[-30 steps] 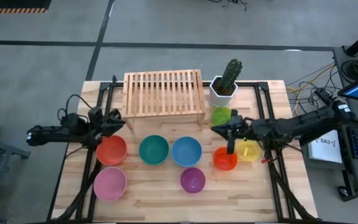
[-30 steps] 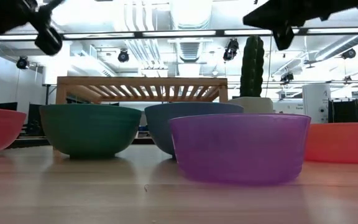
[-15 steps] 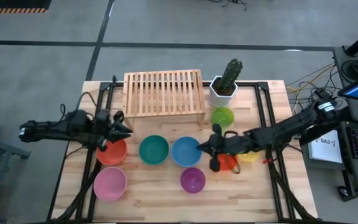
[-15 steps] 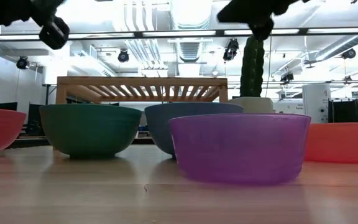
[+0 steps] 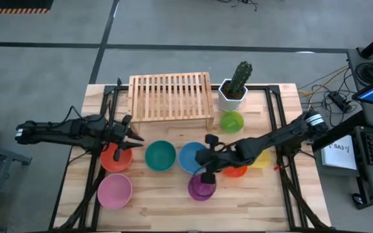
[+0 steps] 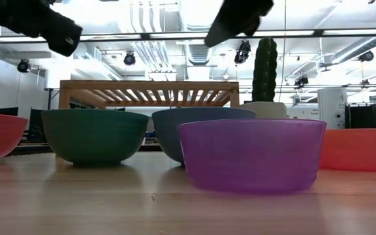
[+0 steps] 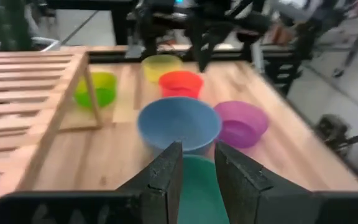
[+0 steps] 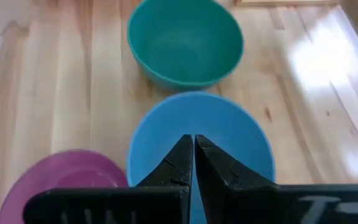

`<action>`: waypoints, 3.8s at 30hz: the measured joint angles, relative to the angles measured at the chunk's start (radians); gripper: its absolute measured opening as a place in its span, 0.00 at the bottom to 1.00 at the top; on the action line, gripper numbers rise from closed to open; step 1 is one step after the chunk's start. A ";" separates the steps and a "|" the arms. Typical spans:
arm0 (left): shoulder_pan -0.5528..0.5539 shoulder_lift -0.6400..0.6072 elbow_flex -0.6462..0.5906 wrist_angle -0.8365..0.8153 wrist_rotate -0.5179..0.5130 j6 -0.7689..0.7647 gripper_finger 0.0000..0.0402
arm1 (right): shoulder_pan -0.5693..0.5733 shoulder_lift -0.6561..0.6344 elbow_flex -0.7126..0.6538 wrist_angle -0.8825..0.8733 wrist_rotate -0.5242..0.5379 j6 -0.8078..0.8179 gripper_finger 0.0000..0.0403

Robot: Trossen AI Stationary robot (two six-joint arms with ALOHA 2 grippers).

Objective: Place and stack bowls onto a shelf
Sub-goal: Put the blue bowl on the shelf

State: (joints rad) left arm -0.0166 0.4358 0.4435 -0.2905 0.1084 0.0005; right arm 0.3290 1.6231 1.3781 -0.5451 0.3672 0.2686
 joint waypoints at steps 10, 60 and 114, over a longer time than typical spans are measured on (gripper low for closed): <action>0.000 -0.021 0.040 -0.009 -0.098 0.018 0.19 | -0.002 0.172 0.177 -0.063 0.000 -0.243 0.02; 0.000 -0.024 0.050 0.066 -0.099 0.006 0.19 | -0.020 0.404 0.233 -0.095 -0.185 0.112 0.21; 0.000 -0.023 0.050 0.112 -0.099 0.017 0.19 | -0.470 0.178 0.594 -0.356 -0.088 -0.358 0.02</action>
State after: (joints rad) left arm -0.0162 0.4126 0.4931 -0.1787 0.0097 0.0177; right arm -0.1408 1.8016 1.9723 -0.9009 0.2793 -0.0894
